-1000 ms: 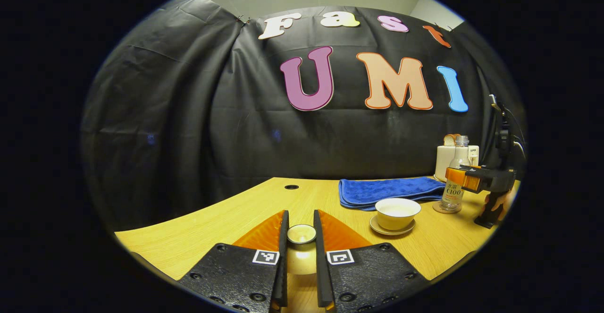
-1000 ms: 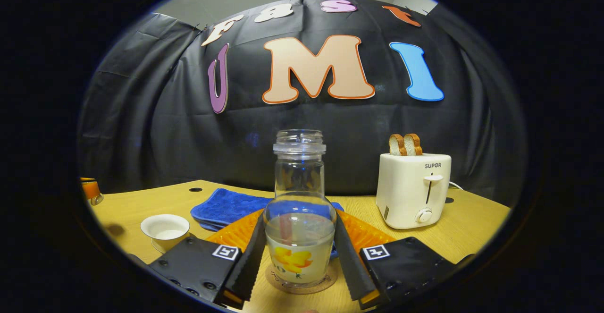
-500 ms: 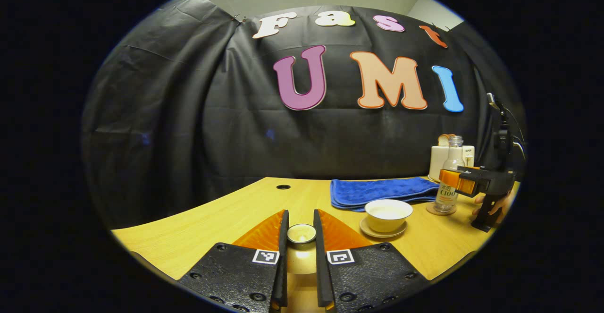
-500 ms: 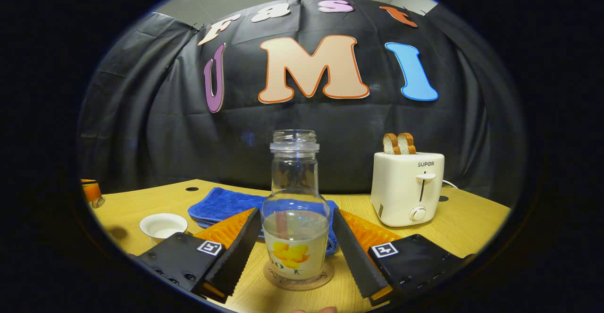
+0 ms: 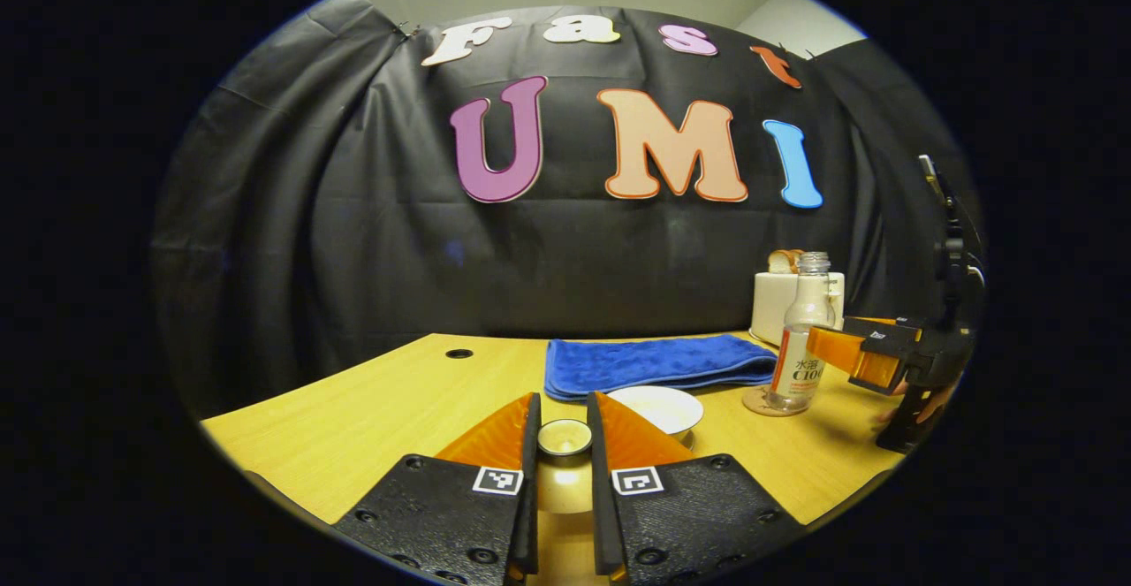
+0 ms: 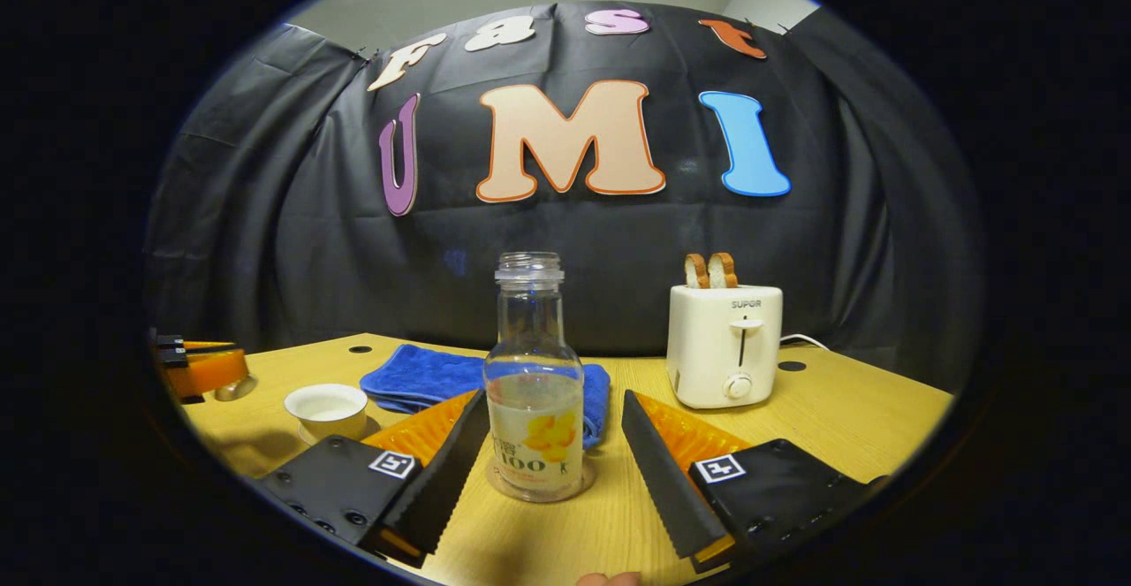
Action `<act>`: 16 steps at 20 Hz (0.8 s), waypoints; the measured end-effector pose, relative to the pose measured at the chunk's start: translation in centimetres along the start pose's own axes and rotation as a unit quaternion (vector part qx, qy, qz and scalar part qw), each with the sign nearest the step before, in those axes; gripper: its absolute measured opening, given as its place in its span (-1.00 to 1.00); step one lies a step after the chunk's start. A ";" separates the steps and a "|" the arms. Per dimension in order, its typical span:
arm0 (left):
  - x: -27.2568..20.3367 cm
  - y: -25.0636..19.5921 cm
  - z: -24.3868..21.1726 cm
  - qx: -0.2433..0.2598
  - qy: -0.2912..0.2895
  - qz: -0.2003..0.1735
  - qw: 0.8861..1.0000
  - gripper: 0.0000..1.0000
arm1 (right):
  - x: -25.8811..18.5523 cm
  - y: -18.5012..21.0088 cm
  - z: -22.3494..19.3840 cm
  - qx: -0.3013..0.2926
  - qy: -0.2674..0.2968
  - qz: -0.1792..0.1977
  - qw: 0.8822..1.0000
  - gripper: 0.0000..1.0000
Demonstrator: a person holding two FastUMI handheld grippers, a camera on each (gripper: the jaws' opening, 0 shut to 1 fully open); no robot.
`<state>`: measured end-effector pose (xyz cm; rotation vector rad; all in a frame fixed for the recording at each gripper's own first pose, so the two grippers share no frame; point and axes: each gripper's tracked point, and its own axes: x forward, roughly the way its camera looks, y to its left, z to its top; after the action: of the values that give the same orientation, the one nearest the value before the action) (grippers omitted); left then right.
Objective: Open the teacup lid with one hand, grasp the water bottle and pour water into the teacup with the other hand; after pouring, place the water bottle on the coaster and then close the teacup lid.
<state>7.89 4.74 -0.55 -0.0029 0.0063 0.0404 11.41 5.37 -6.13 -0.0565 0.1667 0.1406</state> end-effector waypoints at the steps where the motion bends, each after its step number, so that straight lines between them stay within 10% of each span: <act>1: 0.5 -0.5 0.0 0.000 -0.001 -0.008 1.000 -0.55 | -0.7 -0.4 0.0 -0.001 0.002 -0.003 1.000 0.95; 16: 5.7 -4.9 0.1 0.019 -0.002 -0.050 0.999 -0.56 | -8.1 -4.5 0.3 0.000 -0.004 -0.004 1.000 0.94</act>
<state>13.75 0.12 -0.52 0.0355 0.0039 -0.0601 4.19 -0.18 -4.31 -0.0560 0.1584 0.1337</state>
